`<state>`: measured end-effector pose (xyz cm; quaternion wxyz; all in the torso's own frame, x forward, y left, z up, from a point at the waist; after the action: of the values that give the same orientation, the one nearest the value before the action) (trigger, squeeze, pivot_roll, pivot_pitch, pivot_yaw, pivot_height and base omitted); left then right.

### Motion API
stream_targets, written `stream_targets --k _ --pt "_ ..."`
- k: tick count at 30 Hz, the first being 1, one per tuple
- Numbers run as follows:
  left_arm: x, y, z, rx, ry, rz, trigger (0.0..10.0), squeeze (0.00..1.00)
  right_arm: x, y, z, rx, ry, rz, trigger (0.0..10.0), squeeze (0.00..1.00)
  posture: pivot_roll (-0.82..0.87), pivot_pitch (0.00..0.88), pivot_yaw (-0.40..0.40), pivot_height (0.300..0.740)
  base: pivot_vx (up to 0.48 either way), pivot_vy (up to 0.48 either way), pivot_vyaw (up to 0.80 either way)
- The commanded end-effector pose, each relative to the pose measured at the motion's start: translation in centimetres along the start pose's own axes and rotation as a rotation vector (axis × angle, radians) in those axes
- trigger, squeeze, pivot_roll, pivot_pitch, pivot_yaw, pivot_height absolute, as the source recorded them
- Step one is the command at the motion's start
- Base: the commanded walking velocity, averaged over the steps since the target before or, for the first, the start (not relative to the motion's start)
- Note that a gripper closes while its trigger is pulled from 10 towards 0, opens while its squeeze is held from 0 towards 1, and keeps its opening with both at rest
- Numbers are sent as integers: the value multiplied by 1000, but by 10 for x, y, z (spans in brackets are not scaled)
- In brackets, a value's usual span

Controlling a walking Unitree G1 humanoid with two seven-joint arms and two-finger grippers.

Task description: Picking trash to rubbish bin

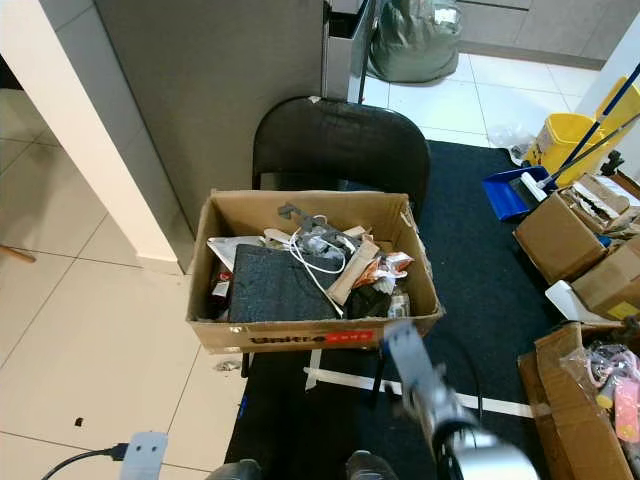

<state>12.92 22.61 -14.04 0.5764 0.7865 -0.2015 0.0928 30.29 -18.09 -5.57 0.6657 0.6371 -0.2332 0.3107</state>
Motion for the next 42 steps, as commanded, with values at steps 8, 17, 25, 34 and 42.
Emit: stream_targets --k 8,17,25,34,42 --pt "43 -3 -70 145 156 179 10000 0 68 -1 -30 167 -154 180 10000 0 68 119 -52 740 0 0 0" --pt "109 12 -119 262 309 478 10000 0 125 11 -58 425 -422 317 10000 0 73 125 -54 740 0 0 -178" --pt "215 46 -70 -78 166 902 10000 0 161 20 -58 506 -591 425 10000 0 75 126 -55 740 0 0 -800" --pt "271 110 20 -504 -109 1207 10000 0 181 23 -34 380 -575 492 10000 0 63 125 -46 740 0 0 -800" --pt "276 139 41 -622 -217 1286 10000 0 159 14 8 95 -471 421 10000 0 62 127 -44 740 0 0 -800"
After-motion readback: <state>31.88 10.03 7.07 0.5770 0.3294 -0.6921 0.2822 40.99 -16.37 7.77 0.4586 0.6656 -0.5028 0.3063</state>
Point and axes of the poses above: a point about 5 cm out from each wrist's last joint towards the gripper, its own y axis pointing back from the gripper into the wrist, its own x axis along the axis of the wrist's last joint, z = x × y, the point moved 4 cm from there along -y, pointing out of the wrist towards the gripper, and after that the axes turned 11 degrees about -y, right-handed, at the moved point
